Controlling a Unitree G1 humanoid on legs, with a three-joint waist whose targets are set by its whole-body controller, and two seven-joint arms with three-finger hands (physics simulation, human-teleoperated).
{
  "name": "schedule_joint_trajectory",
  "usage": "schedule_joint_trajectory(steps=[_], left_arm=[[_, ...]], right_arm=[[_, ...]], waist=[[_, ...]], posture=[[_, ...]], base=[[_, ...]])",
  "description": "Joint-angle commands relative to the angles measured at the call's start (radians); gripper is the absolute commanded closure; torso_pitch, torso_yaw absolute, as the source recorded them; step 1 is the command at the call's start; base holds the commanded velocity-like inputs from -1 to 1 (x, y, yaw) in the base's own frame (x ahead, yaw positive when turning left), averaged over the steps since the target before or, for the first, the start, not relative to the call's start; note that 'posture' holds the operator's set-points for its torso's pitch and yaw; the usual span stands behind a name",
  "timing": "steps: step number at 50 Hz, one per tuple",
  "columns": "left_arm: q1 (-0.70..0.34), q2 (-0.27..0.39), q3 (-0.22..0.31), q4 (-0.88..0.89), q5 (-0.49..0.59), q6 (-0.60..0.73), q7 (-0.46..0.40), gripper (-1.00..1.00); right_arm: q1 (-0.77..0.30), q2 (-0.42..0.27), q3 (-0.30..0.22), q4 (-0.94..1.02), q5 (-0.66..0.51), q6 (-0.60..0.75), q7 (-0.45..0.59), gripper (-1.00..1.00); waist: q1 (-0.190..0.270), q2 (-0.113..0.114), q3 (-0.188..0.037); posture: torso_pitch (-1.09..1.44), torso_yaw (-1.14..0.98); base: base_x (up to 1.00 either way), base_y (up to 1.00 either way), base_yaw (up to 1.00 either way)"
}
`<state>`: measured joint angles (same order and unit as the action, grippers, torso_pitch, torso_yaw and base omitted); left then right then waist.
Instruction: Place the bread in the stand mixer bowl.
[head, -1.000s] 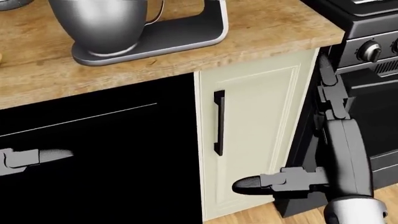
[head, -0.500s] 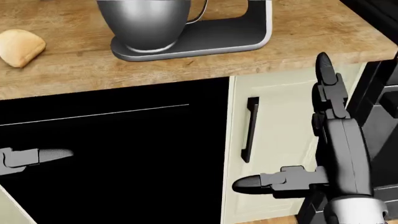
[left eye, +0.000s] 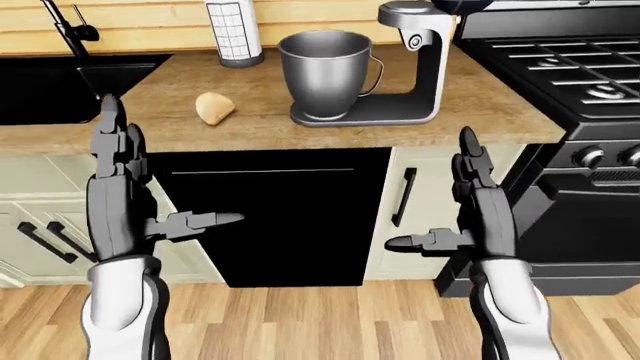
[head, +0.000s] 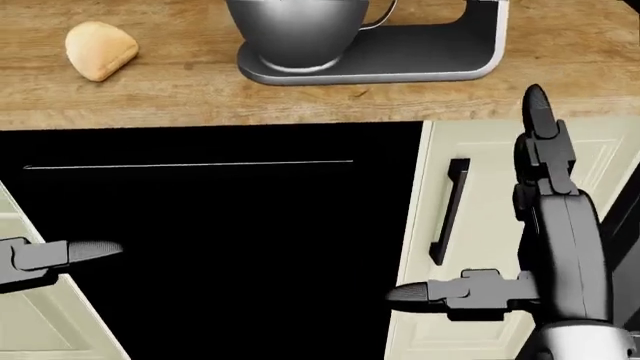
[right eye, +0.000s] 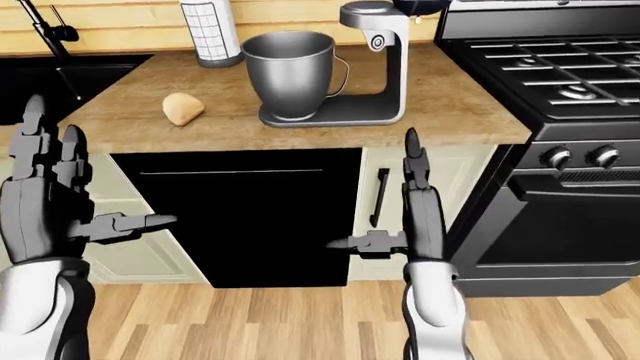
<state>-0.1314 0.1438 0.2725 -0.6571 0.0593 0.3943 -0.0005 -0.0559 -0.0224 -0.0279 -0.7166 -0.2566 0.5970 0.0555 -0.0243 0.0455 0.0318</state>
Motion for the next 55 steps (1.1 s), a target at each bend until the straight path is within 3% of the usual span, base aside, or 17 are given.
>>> schedule_joint_trajectory(steps=[1, 6, 10, 11, 14, 19, 22, 23, 31, 36, 37, 39, 45, 48, 49, 51, 55], left_arm=[[-0.011, 0.005, 0.009, -0.024, 0.002, -0.014, 0.003, -1.00], [-0.010, 0.005, 0.009, -0.036, 0.001, -0.004, 0.001, -1.00], [-0.014, 0.006, 0.010, -0.047, -0.001, 0.009, 0.000, -1.00], [-0.015, 0.006, 0.010, -0.047, -0.002, 0.010, 0.000, -1.00], [-0.018, 0.006, 0.009, -0.040, -0.002, 0.005, 0.001, -1.00], [-0.022, 0.008, 0.010, -0.037, -0.005, 0.006, 0.001, -1.00], [-0.018, 0.008, 0.010, -0.043, -0.006, 0.009, 0.000, -1.00], [-0.018, 0.008, 0.011, -0.046, -0.007, 0.012, 0.000, -1.00], [-0.020, 0.009, 0.013, -0.031, -0.010, -0.002, 0.001, -1.00], [-0.017, 0.009, 0.013, -0.032, -0.010, -0.004, 0.002, -1.00], [-0.017, 0.009, 0.014, -0.034, -0.010, -0.002, 0.002, -1.00], [-0.016, 0.009, 0.015, -0.044, -0.013, 0.005, 0.002, -1.00], [-0.012, 0.008, 0.016, -0.063, -0.013, 0.020, 0.000, -1.00], [-0.013, 0.007, 0.017, -0.053, -0.013, 0.010, 0.000, -1.00], [-0.013, 0.007, 0.016, -0.048, -0.011, 0.005, 0.001, -1.00], [-0.016, 0.009, 0.017, -0.051, -0.012, 0.010, 0.000, -1.00], [-0.015, 0.009, 0.016, -0.038, -0.013, -0.005, 0.002, -1.00]], right_arm=[[-0.015, -0.004, 0.006, -0.032, 0.001, -0.027, -0.003, -1.00], [-0.012, -0.004, 0.004, -0.038, 0.000, -0.031, -0.006, -1.00], [-0.013, -0.005, 0.002, -0.040, 0.000, -0.030, -0.006, -1.00], [-0.014, -0.005, 0.002, -0.040, 0.000, -0.030, -0.006, -1.00], [-0.017, -0.007, 0.000, -0.045, -0.001, -0.025, -0.005, -1.00], [-0.022, -0.008, 0.000, -0.049, -0.003, -0.017, -0.004, -1.00], [-0.022, -0.008, 0.000, -0.049, -0.003, -0.018, -0.004, -1.00], [-0.022, -0.008, 0.001, -0.050, -0.003, -0.017, -0.004, -1.00], [-0.023, -0.007, 0.002, -0.047, -0.004, -0.020, -0.004, -1.00], [-0.025, -0.007, 0.003, -0.051, -0.007, -0.016, -0.004, -1.00], [-0.025, -0.007, 0.003, -0.051, -0.007, -0.016, -0.004, -1.00], [-0.024, -0.007, 0.002, -0.051, -0.007, -0.018, -0.005, -1.00], [-0.021, -0.007, 0.001, -0.053, -0.007, -0.022, -0.006, -1.00], [-0.020, -0.007, 0.000, -0.056, -0.008, -0.022, -0.007, -1.00], [-0.019, -0.006, 0.000, -0.057, -0.008, -0.022, -0.007, -1.00], [-0.019, -0.006, 0.000, -0.055, -0.008, -0.023, -0.007, -1.00], [-0.018, -0.006, -0.003, -0.058, -0.007, -0.023, -0.008, -1.00]], waist=[[0.008, 0.000, -0.020], [0.024, -0.025, -0.008], [0.028, -0.110, -0.017], [0.018, -0.073, -0.005], [0.023, -0.080, -0.006], [0.026, -0.028, 0.007], [0.020, 0.053, -0.013], [0.028, 0.029, -0.007], [0.031, -0.019, 0.001], [0.031, -0.114, -0.014], [0.022, -0.073, -0.007], [0.025, -0.086, -0.008], [0.023, -0.027, 0.006], [0.018, 0.054, -0.014], [0.028, 0.025, -0.009], [0.028, 0.031, 0.000], [0.031, -0.005, -0.006]], posture=[[0.00, 0.00], [0.00, 0.00], [0.00, 0.00], [0.00, 0.00], [0.00, 0.00], [0.00, 0.00], [0.00, 0.00], [0.00, 0.00], [0.00, 0.00], [0.00, 0.00], [0.00, 0.00], [0.00, 0.00], [0.00, 0.00], [0.00, 0.00], [0.00, 0.00], [0.00, 0.00], [0.00, 0.00]], base=[[0.05, 0.00, 0.00], [0.09, 0.00, 0.00], [0.10, 0.00, 0.00], [0.10, 0.00, 0.00], [0.10, 0.00, 0.00], [0.09, 0.00, 0.00], [0.10, 0.00, 0.00], [0.10, 0.00, 0.00], [0.11, 0.00, 0.00], [0.11, 0.00, 0.00], [0.12, 0.00, 0.00], [0.12, 0.00, 0.00], [0.11, 0.00, 0.00], [0.12, 0.00, 0.00], [0.11, 0.00, 0.00], [0.12, 0.00, 0.00], [0.11, 0.00, 0.00]])
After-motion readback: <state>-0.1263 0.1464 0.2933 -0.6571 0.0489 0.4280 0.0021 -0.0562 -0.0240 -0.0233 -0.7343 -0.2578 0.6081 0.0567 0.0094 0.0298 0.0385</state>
